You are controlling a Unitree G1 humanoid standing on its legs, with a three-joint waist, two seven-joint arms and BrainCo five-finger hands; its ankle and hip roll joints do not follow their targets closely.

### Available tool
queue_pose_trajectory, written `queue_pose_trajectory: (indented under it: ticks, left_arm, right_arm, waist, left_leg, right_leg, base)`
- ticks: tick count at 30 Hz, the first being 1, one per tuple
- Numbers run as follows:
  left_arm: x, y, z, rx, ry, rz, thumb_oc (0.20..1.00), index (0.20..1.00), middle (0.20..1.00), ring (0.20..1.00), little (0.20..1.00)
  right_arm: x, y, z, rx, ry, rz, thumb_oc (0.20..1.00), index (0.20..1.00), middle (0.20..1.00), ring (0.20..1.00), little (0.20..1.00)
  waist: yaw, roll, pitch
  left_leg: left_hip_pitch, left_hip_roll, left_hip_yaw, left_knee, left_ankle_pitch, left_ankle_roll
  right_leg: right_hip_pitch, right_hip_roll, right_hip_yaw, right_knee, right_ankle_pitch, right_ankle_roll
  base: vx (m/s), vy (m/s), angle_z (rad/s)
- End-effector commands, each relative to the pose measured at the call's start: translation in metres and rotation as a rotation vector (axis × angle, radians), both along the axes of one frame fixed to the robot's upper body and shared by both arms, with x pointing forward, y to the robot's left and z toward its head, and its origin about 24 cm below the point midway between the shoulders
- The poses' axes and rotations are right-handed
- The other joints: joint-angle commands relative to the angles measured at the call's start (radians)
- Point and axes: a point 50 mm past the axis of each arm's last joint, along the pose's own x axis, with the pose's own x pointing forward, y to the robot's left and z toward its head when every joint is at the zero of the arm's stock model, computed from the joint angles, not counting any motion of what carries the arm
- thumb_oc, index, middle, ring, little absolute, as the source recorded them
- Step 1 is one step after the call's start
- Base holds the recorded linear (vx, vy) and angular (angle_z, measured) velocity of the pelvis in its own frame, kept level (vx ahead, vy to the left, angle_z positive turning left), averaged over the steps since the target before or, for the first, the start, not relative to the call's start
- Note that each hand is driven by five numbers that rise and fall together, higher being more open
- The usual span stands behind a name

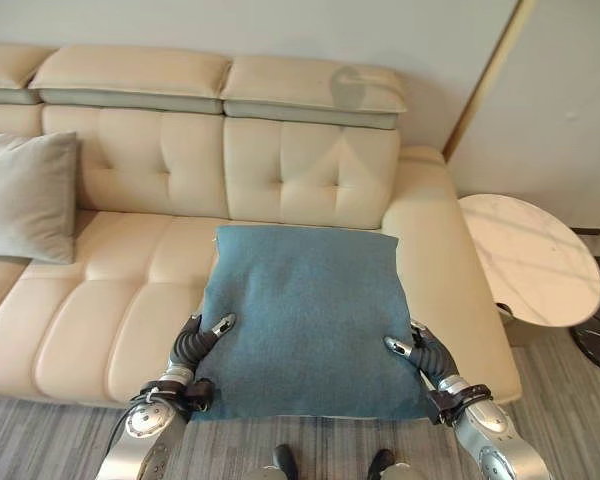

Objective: Pick up all the scattered cushions and arrange them neatly on the sofa.

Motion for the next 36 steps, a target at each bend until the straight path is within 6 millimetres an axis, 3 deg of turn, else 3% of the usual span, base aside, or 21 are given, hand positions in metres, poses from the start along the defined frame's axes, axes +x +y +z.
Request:
queue_pose_trajectory:
  ticks: [1, 2, 6, 8, 10, 11, 12, 13, 14, 15, 16, 18, 21, 23, 25, 27, 28, 31, 33, 35, 36]
  left_arm:
    - [0.015, -0.032, 0.034, -0.047, -0.219, -0.155, 0.2, 0.2, 0.2, 0.2, 0.2]
    - [0.016, -0.034, 0.034, -0.053, -0.224, -0.157, 0.2, 0.2, 0.2, 0.2, 0.2]
    - [0.016, -0.039, 0.034, -0.075, -0.228, -0.162, 0.2, 0.2, 0.2, 0.2, 0.2]
    - [0.018, -0.041, 0.034, -0.087, -0.231, -0.156, 0.2, 0.2, 0.2, 0.2, 0.2]
    - [0.019, -0.042, 0.032, -0.108, -0.226, -0.139, 0.2, 0.2, 0.2, 0.2, 0.2]
    - [0.019, -0.042, 0.032, -0.108, -0.226, -0.139, 0.2, 0.2, 0.2, 0.2, 0.2]
    - [0.021, -0.044, 0.032, -0.12, -0.226, -0.126, 0.2, 0.2, 0.2, 0.2, 0.2]
    - [0.021, -0.044, 0.032, -0.12, -0.226, -0.126, 0.2, 0.2, 0.2, 0.2, 0.2]
    - [0.02, -0.042, 0.031, -0.124, -0.223, -0.107, 0.2, 0.2, 0.2, 0.2, 0.2]
    - [0.019, -0.042, 0.03, -0.126, -0.219, -0.103, 0.2, 0.2, 0.2, 0.2, 0.2]
    - [0.018, -0.041, 0.029, -0.128, -0.212, -0.096, 0.2, 0.2, 0.2, 0.2, 0.2]
    - [0.018, -0.044, 0.024, -0.12, -0.194, -0.092, 0.2, 0.2, 0.2, 0.2, 0.2]
    - [0.019, -0.044, 0.024, -0.108, -0.195, -0.092, 0.2, 0.2, 0.2, 0.2, 0.2]
    - [0.018, -0.043, 0.021, -0.111, -0.186, -0.088, 0.2, 0.2, 0.2, 0.2, 0.2]
    - [0.018, -0.043, 0.021, -0.103, -0.183, -0.099, 0.2, 0.2, 0.2, 0.2, 0.2]
    - [0.017, -0.038, 0.021, -0.082, -0.175, -0.102, 0.2, 0.2, 0.2, 0.2, 0.2]
    - [0.016, -0.033, 0.021, -0.055, -0.169, -0.104, 0.2, 0.2, 0.2, 0.2, 0.2]
    - [0.016, -0.029, 0.02, -0.028, -0.159, -0.109, 0.2, 0.2, 0.2, 0.2, 0.2]
    - [0.016, -0.029, 0.019, -0.019, -0.154, -0.114, 0.2, 0.2, 0.2, 0.2, 0.2]
    - [0.016, -0.026, 0.021, -0.018, -0.159, -0.109, 0.2, 0.2, 0.2, 0.2, 0.2]
    - [0.016, -0.026, 0.021, -0.018, -0.159, -0.109, 0.2, 0.2, 0.2, 0.2, 0.2]
  right_arm:
    - [0.004, 0.015, 0.028, 0.076, -0.16, 0.105, 0.2, 0.2, 0.2, 0.2, 0.2]
    - [0.004, 0.013, 0.029, 0.081, -0.16, 0.094, 0.2, 0.2, 0.2, 0.2, 0.2]
    - [0.003, 0.01, 0.029, 0.093, -0.151, 0.075, 0.2, 0.2, 0.2, 0.2, 0.2]
    - [0.006, 0.009, 0.031, 0.1, -0.162, 0.071, 0.2, 0.2, 0.2, 0.2, 0.2]
    - [0.008, 0.009, 0.032, 0.097, -0.165, 0.077, 0.2, 0.2, 0.2, 0.2, 0.2]
    - [0.008, 0.009, 0.032, 0.097, -0.166, 0.077, 0.2, 0.2, 0.2, 0.2, 0.2]
    - [0.012, 0.01, 0.034, 0.075, -0.175, 0.087, 0.2, 0.2, 0.2, 0.2, 0.2]
    - [0.012, 0.01, 0.034, 0.075, -0.175, 0.087, 0.2, 0.2, 0.2, 0.2, 0.2]
    - [0.015, 0.01, 0.035, 0.067, -0.183, 0.083, 0.2, 0.2, 0.2, 0.2, 0.2]
    - [0.015, 0.009, 0.036, 0.066, -0.185, 0.084, 0.2, 0.2, 0.2, 0.2, 0.2]
    - [0.015, 0.009, 0.036, 0.067, -0.186, 0.079, 0.2, 0.2, 0.2, 0.2, 0.2]
    - [0.017, 0.006, 0.039, 0.051, -0.21, 0.055, 0.2, 0.2, 0.2, 0.2, 0.2]
    - [0.02, 0.007, 0.04, 0.034, -0.219, 0.05, 0.2, 0.2, 0.2, 0.2, 0.2]
    - [0.018, 0.007, 0.037, 0.034, -0.207, 0.053, 0.2, 0.2, 0.2, 0.2, 0.2]
    - [0.017, 0.008, 0.032, 0.027, -0.19, 0.049, 0.2, 0.2, 0.2, 0.2, 0.2]
    - [0.017, 0.012, 0.031, 0.055, -0.185, 0.044, 0.2, 0.2, 0.2, 0.2, 0.2]
    - [0.018, 0.016, 0.03, 0.053, -0.187, 0.053, 0.2, 0.2, 0.2, 0.2, 0.2]
    - [0.019, 0.018, 0.031, 0.055, -0.195, 0.059, 0.2, 0.2, 0.2, 0.2, 0.2]
    - [0.018, 0.019, 0.03, 0.059, -0.19, 0.053, 0.2, 0.2, 0.2, 0.2, 0.2]
    - [0.018, 0.018, 0.029, 0.067, -0.183, 0.044, 0.2, 0.2, 0.2, 0.2, 0.2]
    - [0.018, 0.018, 0.029, 0.067, -0.183, 0.045, 0.2, 0.2, 0.2, 0.2, 0.2]
  waist:
    - [-0.032, 0.021, -0.044]
    - [-0.041, 0.02, -0.043]
    - [-0.038, 0.016, -0.054]
    - [-0.031, 0.002, -0.033]
    - [-0.021, -0.001, -0.01]
    - [-0.021, -0.001, -0.01]
    - [-0.003, -0.007, 0.005]
    - [-0.004, -0.007, 0.005]
    - [0.005, -0.011, 0.001]
    - [-0.001, -0.013, -0.006]
    - [-0.004, -0.012, -0.014]
    - [-0.004, 0.0, -0.019]
    - [0.005, 0.006, -0.018]
    - [0.004, 0.01, -0.037]
    - [0.012, 0.002, -0.05]
    - [0.018, -0.006, -0.048]
    - [0.014, -0.007, -0.037]
    - [0.009, -0.005, -0.03]
    - [0.002, 0.0, -0.026]
    - [-0.001, 0.007, -0.026]
    - [0.0, 0.008, -0.026]
  left_leg:
    - [0.013, 0.058, -0.181, -0.011, -0.074, -0.065]
    - [0.021, 0.059, -0.177, -0.011, -0.072, -0.068]
    - [0.04, 0.067, -0.164, 0.015, -0.072, -0.084]
    - [-0.022, 0.097, -0.178, 0.205, -0.097, -0.109]
    - [-0.073, 0.112, -0.227, 0.323, -0.083, -0.122]
    - [-0.073, 0.112, -0.228, 0.324, -0.083, -0.122]
    - [-0.124, 0.075, -0.319, 0.384, -0.051, -0.124]
    - [-0.125, 0.075, -0.321, 0.385, -0.051, -0.124]
    - [-0.127, 0.042, -0.402, 0.279, -0.076, -0.11]
    - [-0.122, 0.05, -0.396, 0.23, -0.079, -0.104]
    - [-0.119, 0.071, -0.38, 0.165, -0.058, -0.103]
    - [-0.159, 0.092, -0.368, -0.011, 0.048, -0.12]
    - [-0.186, 0.086, -0.393, -0.011, 0.07, -0.138]
    - [-0.167, 0.077, -0.395, -0.011, 0.063, -0.126]
    - [-0.145, 0.051, -0.402, -0.011, 0.047, -0.098]
    - [-0.108, 0.026, -0.397, -0.011, 0.018, -0.06]
    - [-0.091, 0.009, -0.394, -0.011, 0.004, -0.031]
    - [-0.078, -0.003, -0.393, -0.011, -0.01, -0.014]
    - [-0.069, -0.003, -0.395, -0.011, -0.018, -0.012]
    - [-0.066, 0.007, -0.391, -0.011, -0.023, -0.022]
    - [-0.065, 0.009, -0.39, -0.011, -0.024, -0.023]
  right_leg:
    - [-0.04, 0.101, 0.116, -0.02, -0.063, -0.017]
    - [-0.038, 0.122, 0.165, -0.039, -0.065, -0.026]
    - [0.024, 0.141, 0.172, -0.116, -0.063, -0.039]
    - [0.051, 0.147, 0.177, -0.125, -0.078, -0.063]
    - [0.075, 0.157, 0.18, -0.134, -0.092, -0.087]
    - [0.075, 0.158, 0.18, -0.134, -0.092, -0.087]
    - [0.083, 0.153, 0.184, -0.138, -0.093, -0.105]
    - [0.083, 0.153, 0.182, -0.138, -0.094, -0.105]
    - [0.084, 0.145, 0.191, -0.139, -0.096, -0.096]
    - [0.085, 0.142, 0.183, -0.142, -0.098, -0.092]
    - [0.088, 0.14, 0.172, -0.143, -0.104, -0.087]
    - [0.108, 0.139, 0.145, -0.149, -0.122, -0.082]
    - [0.124, 0.137, 0.15, -0.149, -0.131, -0.077]
    - [0.144, 0.131, 0.153, -0.149, -0.135, -0.065]
    - [0.142, 0.098, 0.163, -0.097, -0.138, -0.052]
    - [0.102, 0.054, 0.189, 0.042, -0.132, -0.035]
    - [0.037, 0.024, 0.21, 0.168, -0.056, -0.015]
    - [-0.016, 0.006, 0.235, 0.268, -0.017, -0.005]
    - [-0.044, 0.025, 0.264, 0.253, -0.019, -0.013]
    - [-0.041, 0.05, 0.273, 0.066, -0.031, -0.019]
    - [-0.036, 0.053, 0.273, 0.058, -0.027, -0.02]
  base:
    - [0.1, -0.096, -0.11]
    - [0.1, -0.107, 0.22]
    - [0.12, -0.174, -0.04]
    - [0.07, -0.274, -0.09]
    - [0.03, -0.174, 0.0]
    - [0.0, -0.089, -0.21]
    - [-0.01, -0.04, -0.3]
    - [0.08, -0.02, -0.21]
    - [0.14, 0.032, -0.06]
    - [0.2, 0.054, 0.01]
    - [0.18, 0.075, 0.04]
    - [0.2, 0.158, 0.22]
    - [0.22, 0.213, 0.38]
    - [0.31, 0.299, 0.05]
    - [0.25, 0.296, -0.1]
    - [0.26, 0.409, -0.1]
    - [0.21, 0.436, -0.11]
    - [0.1, 0.197, -0.05]
    - [0.12, 0.118, 0.01]
    - [0.12, 0.034, 0.03]
    - [0.08, -0.026, 0.03]
